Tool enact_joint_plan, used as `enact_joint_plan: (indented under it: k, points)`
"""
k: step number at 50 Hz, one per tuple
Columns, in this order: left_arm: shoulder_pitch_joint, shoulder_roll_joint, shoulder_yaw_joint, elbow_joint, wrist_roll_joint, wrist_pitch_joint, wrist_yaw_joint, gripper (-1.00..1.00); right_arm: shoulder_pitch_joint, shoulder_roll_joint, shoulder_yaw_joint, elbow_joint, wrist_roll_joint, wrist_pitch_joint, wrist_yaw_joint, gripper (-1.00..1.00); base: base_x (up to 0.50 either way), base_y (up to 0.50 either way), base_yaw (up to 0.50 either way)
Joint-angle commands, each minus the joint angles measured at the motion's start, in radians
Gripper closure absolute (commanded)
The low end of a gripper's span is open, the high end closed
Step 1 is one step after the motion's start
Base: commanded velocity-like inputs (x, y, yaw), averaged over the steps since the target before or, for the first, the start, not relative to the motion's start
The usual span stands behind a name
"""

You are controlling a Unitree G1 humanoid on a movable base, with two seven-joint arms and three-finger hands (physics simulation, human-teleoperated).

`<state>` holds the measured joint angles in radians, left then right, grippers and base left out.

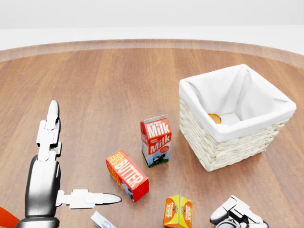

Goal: Pick up the alphabet soup and the tomato sauce, and put them in the basket.

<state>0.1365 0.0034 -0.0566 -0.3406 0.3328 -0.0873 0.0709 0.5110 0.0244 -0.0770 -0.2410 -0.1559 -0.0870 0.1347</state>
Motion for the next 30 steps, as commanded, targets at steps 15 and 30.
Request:
enact_joint_plan:
  k: [15,30]
  points:
    - [0.007,0.004,0.001,-0.012,0.010,0.000,0.003,-1.00,0.026,0.046,-0.051,-0.216,0.056,0.000,0.059,1.00,0.00,0.00,0.00]
    - [0.007,0.004,0.001,-0.012,0.011,0.000,0.003,-1.00,-0.004,0.066,-0.065,-0.373,0.083,0.000,0.078,1.00,0.00,0.00,0.00]
